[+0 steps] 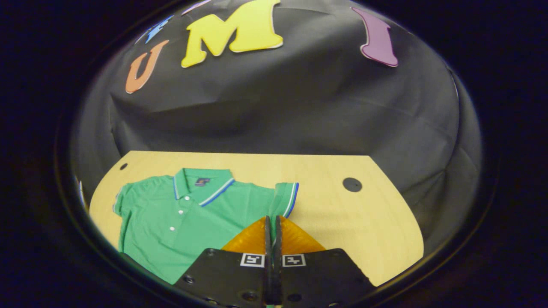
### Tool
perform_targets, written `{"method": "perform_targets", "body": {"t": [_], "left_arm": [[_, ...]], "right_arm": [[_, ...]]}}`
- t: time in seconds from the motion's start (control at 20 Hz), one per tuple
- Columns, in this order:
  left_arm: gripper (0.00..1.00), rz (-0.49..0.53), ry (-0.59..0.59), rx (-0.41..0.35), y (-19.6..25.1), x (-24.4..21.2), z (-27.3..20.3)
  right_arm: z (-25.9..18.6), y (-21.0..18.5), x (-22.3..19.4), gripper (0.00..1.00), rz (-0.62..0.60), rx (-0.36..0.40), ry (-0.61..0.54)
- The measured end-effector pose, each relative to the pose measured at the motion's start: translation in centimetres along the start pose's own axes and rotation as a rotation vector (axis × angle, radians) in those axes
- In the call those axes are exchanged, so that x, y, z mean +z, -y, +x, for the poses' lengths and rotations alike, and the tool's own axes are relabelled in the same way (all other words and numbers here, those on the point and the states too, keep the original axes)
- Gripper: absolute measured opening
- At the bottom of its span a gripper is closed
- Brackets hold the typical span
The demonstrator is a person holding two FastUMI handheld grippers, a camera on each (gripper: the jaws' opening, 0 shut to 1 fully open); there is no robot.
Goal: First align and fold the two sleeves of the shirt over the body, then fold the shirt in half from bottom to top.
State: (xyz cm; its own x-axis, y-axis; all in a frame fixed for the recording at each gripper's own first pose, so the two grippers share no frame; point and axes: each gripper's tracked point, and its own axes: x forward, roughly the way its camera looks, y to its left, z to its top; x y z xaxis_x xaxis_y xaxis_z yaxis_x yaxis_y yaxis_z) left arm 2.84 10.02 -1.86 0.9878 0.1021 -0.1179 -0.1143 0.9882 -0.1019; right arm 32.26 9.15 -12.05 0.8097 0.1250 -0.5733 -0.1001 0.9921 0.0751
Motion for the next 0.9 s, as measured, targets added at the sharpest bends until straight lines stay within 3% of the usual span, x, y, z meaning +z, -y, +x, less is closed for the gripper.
{"method": "perform_targets", "body": {"t": [0.1, 0.35, 0.45, 0.55, 0.6, 0.65, 0.8, 0.9], "left_arm": [[1.0, -0.005, -0.02, -0.004, 0.2, -0.5, 0.2], [1.0, -0.007, -0.04, 0.024, -0.7, -0.9, 0.5], [1.0, -0.009, -0.026, 0.038, -1.3, -0.5, 0.6], [1.0, -0.02, -0.027, 0.052, -1.6, -0.7, 0.9], [1.0, -0.024, -0.036, 0.059, -1.6, -1.0, 1.2], [1.0, -0.023, -0.05, 0.061, -1.5, -1.6, 1.5], [1.0, 0.01, -0.077, 0.083, -1.4, -2.6, 2.1], [1.0, 0.038, -0.066, 0.082, -0.7, -2.6, 2.3]], "right_arm": [[0.3, -2.2, 0.1, 0.0, -0.029, 0.01, 0.023], [-0.2, -8.2, -0.5, 0.02, 0.026, 0.133, 0.014], [-0.8, -10.0, -0.8, 0.49, 0.015, 0.192, 0.022], [-1.8, -9.6, -0.3, 0.97, 0.02, 0.157, 0.079], [-2.7, -9.8, 0.0, 0.91, 0.022, 0.162, 0.103], [-3.8, -10.3, 0.0, 0.96, 0.024, 0.179, 0.122], [-8.3, -11.3, 1.4, 0.96, 0.005, 0.234, 0.23], [-11.5, -10.8, 2.1, 0.96, -0.018, 0.231, 0.314]]}}
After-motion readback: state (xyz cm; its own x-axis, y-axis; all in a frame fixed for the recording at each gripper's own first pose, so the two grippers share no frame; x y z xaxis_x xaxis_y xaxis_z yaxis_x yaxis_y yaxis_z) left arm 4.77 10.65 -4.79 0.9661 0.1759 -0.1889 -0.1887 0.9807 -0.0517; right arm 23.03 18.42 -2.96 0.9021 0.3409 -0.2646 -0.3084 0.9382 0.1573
